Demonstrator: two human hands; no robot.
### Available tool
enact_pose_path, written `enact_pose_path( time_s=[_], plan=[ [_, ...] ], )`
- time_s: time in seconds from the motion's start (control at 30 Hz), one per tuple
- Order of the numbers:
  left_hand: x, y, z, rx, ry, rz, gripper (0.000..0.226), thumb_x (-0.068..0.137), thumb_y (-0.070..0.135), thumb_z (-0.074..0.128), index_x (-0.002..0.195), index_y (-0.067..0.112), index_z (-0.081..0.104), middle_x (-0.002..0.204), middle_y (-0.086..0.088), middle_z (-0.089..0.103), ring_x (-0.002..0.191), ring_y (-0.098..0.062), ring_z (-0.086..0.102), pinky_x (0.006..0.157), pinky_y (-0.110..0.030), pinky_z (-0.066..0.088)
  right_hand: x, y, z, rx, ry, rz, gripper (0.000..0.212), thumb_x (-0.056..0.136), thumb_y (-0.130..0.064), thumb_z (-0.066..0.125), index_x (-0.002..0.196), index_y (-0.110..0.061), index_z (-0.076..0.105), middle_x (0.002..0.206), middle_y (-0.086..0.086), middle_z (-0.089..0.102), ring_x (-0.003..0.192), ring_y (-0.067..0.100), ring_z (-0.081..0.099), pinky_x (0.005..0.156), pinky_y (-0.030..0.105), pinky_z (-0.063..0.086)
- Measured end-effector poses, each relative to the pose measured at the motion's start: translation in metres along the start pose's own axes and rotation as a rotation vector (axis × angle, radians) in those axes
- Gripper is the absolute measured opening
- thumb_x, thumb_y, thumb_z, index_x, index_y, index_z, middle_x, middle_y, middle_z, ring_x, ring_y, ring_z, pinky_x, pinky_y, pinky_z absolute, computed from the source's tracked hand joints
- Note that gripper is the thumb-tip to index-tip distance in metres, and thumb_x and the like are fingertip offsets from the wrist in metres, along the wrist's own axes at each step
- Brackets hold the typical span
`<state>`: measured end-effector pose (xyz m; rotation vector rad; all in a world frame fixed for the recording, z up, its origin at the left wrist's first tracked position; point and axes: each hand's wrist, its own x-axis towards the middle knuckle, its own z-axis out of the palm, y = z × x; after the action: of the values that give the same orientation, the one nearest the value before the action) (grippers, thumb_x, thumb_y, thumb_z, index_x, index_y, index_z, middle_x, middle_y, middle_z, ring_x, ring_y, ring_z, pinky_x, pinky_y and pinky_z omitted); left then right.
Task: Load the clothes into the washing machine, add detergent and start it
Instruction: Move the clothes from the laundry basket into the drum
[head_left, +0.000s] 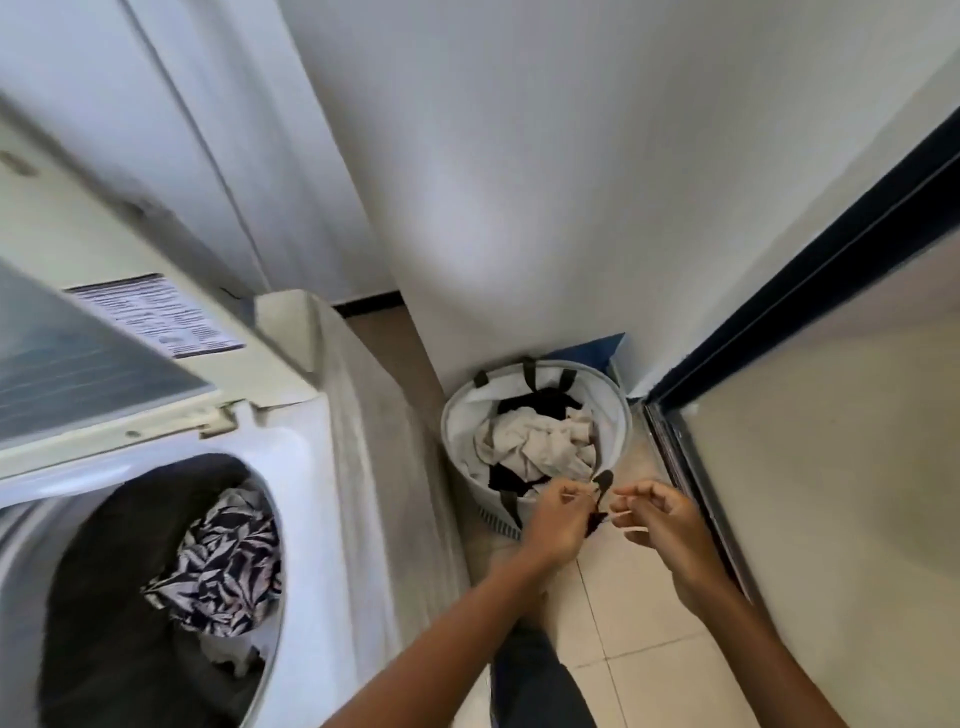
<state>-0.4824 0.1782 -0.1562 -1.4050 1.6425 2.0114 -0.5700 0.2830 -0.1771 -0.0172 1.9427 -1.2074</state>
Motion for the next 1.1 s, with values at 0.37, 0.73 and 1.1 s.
enact_pose_path(
  time_s=[0.37,0.73,1.1],
  plan=[
    [0.189,-0.061,-0.011,0.212,0.208,-0.188,0.008,0.095,0.022,0.048,0.097,0.023,0.055,0.083,0.013,0.057,0.085,-0.012,0.056,0.081,-0.029,0.046,0.235,0.067,0.040,-0.393,-0.179,0.080,0.015,0.087,-0.005,0.051,0.094,-0.008,0.063,0.093,0.009,0.065,0.082,0.021,0.061,0.073,0.030,0.047],
    [0.270,-0.168,-0.032,0.262,0.360,-0.216,0.013,0.095,0.019,0.048,0.099,0.027,0.057,0.097,0.008,0.064,0.088,-0.010,0.061,0.069,-0.017,0.043,0.427,0.206,0.147,-1.143,-0.291,-0.016,0.107,0.070,-0.045,0.077,0.148,-0.037,0.003,0.155,0.018,-0.010,0.139,0.049,0.009,0.107,0.059,0.028],
    [0.262,-0.194,-0.028,0.107,0.369,-0.246,0.013,0.097,0.014,0.049,0.097,0.022,0.059,0.095,0.004,0.063,0.082,-0.005,0.058,0.069,-0.010,0.045,0.397,0.258,0.148,-0.934,-0.237,-0.279,0.024,0.073,-0.014,0.067,0.096,-0.009,0.064,0.110,0.015,0.056,0.102,0.036,0.052,0.080,0.035,0.042]
  ],
)
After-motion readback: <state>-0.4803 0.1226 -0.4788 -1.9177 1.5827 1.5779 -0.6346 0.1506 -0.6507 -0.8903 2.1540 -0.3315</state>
